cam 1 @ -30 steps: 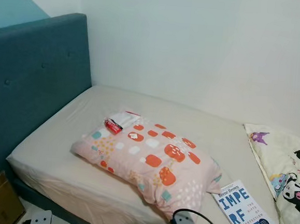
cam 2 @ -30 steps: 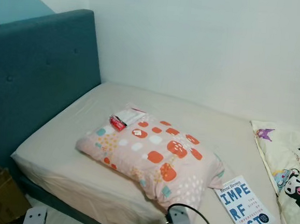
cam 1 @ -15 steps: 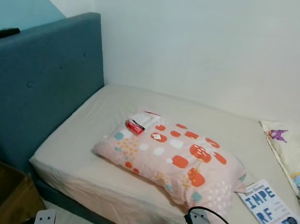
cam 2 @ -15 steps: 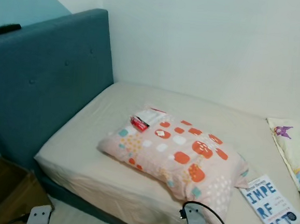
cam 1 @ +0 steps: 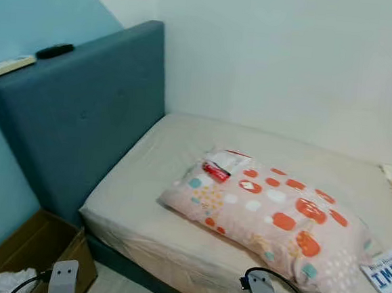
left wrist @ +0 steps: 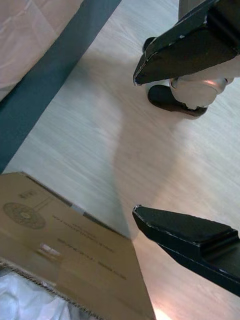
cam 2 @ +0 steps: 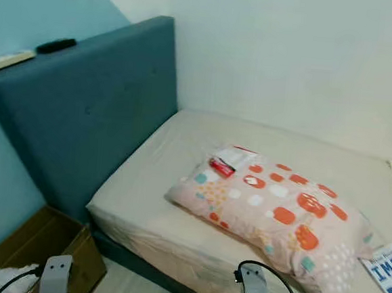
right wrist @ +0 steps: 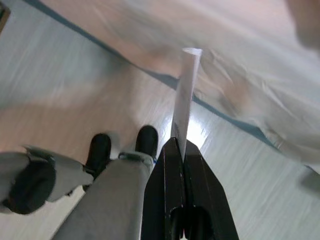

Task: Clean up the room

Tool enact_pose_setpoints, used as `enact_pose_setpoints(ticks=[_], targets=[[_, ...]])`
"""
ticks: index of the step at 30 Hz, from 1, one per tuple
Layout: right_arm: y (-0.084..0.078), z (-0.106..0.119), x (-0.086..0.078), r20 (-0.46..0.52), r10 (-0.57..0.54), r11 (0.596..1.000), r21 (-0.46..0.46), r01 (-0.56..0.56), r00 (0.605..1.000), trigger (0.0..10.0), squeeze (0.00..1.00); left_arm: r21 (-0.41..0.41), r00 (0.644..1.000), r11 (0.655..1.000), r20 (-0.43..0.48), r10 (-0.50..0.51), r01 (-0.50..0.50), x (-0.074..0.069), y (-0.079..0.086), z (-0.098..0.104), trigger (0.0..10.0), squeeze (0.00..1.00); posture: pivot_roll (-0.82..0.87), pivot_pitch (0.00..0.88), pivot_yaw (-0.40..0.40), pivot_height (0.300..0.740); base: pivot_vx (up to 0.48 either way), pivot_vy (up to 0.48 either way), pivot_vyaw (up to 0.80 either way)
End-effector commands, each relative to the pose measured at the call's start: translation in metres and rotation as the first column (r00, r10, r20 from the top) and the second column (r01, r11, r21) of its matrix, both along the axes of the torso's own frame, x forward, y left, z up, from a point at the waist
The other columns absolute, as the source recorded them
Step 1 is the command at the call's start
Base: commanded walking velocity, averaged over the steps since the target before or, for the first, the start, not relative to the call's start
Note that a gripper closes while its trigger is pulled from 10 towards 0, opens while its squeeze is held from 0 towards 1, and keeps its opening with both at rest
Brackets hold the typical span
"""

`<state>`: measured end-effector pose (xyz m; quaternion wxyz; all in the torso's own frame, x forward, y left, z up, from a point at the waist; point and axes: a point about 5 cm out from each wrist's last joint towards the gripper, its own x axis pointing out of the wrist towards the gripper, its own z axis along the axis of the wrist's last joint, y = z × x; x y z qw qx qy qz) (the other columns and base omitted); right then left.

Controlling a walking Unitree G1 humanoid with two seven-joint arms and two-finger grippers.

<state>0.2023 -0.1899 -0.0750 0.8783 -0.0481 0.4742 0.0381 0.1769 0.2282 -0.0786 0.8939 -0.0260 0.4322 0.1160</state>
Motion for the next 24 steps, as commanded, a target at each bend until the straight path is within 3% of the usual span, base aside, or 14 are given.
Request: enact_pose_setpoints(ticks=[1, 14, 18, 24], targets=[[-0.0016, 0.0033, 0.0052, 0.027, -0.023, 1.000, 0.014, 0.022, 0.999, 10.0, 0.00, 0.014, 1.000, 1.000, -0.013, 0.002, -0.001, -0.0010, 0.0030, -0.0001, 10.0, 0.00, 0.00, 0.000, -0.017, 0.740, 0.000, -0.322, -0.71], [0.0006, 0.0068, 0.0116, 0.052, 0.005, 1.000, 0.008, -0.006, 0.999, 10.0, 0.00, 0.006, 0.999, 1.000, -0.027, 0.023, -0.023, -0.0072, 0.0031, -0.0029, 10.0, 0.00, 0.01, 0.000, -0.020, 0.740, 0.000, -0.025, -0.65], [0.0008, 0.0074, 0.0125, 0.057, 0.014, 1.000, 0.001, -0.014, 0.998, 10.0, 0.00, 0.008, 1.000, 1.000, -0.030, 0.007, -0.006, -0.0074, 0.0027, -0.0031, 10.0, 0.00, 0.00, 0.000, -0.020, 0.740, 0.000, 0.000, 0.00], [0.0017, 0.0079, 0.0136, 0.060, 0.026, 1.000, -0.003, -0.025, 0.998, 10.0, 0.00, 0.009, 0.999, 1.000, -0.035, -0.007, 0.008, -0.0076, 0.0014, -0.0035, 10.0, 0.00, 0.01, 0.000, -0.023, 0.740, 0.000, -0.387, 0.00]])
